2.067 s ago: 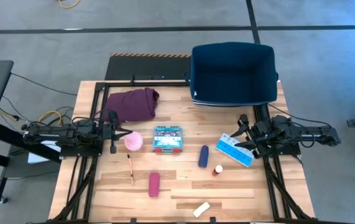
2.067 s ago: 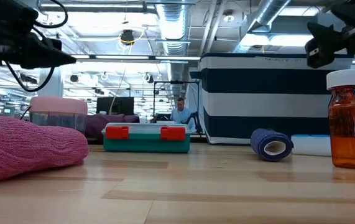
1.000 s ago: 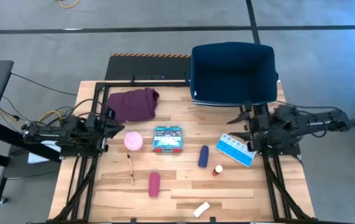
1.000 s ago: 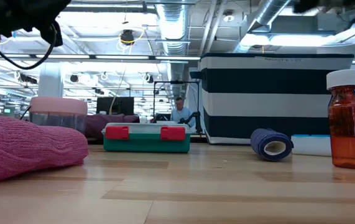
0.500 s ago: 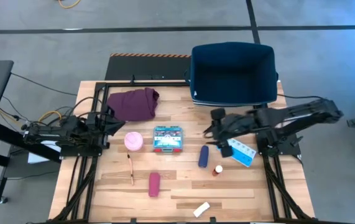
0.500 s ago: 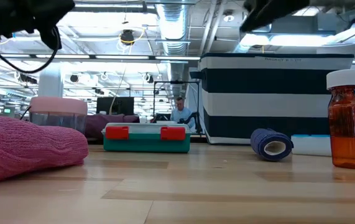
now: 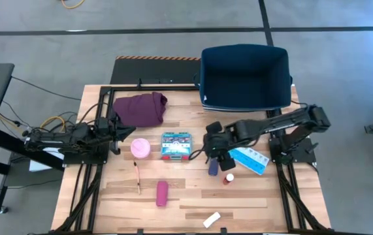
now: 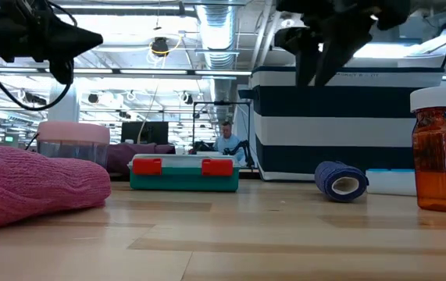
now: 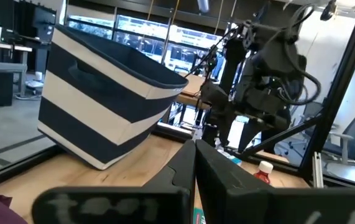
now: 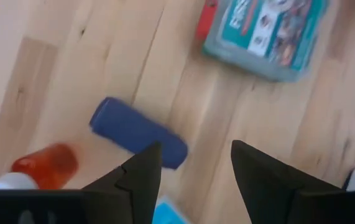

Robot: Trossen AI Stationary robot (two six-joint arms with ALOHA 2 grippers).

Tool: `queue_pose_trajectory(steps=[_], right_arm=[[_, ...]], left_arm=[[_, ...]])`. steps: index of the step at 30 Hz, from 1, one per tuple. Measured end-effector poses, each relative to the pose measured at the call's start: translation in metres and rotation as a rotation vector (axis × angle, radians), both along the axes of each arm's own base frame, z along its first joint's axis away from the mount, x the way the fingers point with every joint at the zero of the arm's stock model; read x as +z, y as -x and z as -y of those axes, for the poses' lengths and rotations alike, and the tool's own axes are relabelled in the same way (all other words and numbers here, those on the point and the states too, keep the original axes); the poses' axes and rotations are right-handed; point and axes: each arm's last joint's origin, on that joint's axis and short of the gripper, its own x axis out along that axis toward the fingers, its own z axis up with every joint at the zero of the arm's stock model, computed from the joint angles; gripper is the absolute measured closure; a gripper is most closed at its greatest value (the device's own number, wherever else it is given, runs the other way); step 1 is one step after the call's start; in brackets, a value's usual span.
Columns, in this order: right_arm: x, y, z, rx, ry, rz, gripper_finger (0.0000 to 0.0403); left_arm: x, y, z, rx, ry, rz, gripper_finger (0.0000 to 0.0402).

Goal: Pick & place medical supplies in basket/bin
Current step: Put the red medicine bottle into the blue bin

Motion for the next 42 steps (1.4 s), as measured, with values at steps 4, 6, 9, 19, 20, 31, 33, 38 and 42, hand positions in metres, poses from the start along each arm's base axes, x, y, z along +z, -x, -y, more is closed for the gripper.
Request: queue_pose_trajectory(steps=[4,6,9,19,20,31,33,38,42], right_arm=[[0.009,-0.003,-0.008,-0.02,0.009,-0.125,0.0227],[0.015,-0.002,-0.01,-0.058,-0.001,-0.17,0.0231],[0.023,-0.002,-0.016,-0.116,-0.08,-0.196,0.0235],[0.024,0.016,-0.051,-0.26,-0.208,-0.329,0.0228],[0.024,0.017,-0.054,-0.27,-0.212,-0.327,0.0225],[0.015,0.026,-0.089,-0.332,-0.155,-0.326,0.0183],[0.006,0.024,-0.093,-0.324,-0.145,-0.314,0.018],[-0.017,0.025,-0.099,-0.359,-0.149,-0.401,0.0179],[-0.029,0.024,-0.1,-0.362,-0.119,-0.428,0.0179]], left_arm=[[0.0,0.0,0.0,0.001,0.001,0.0,0.0401],[0.0,0.0,0.0,0.001,0.001,-0.004,0.0401],[-0.001,0.0,0.0,0.001,0.003,-0.006,0.0401],[-0.005,-0.001,0.0,-0.007,0.033,-0.048,0.0401],[-0.005,-0.001,0.0,-0.007,0.033,-0.049,0.0401],[-0.005,-0.001,0.0,-0.009,0.036,-0.049,0.0401],[-0.006,-0.001,0.0,-0.011,0.047,-0.047,0.0401],[-0.006,-0.001,0.0,-0.015,0.074,-0.05,0.0401],[-0.007,-0.001,0.0,-0.016,0.079,-0.051,0.0401]])
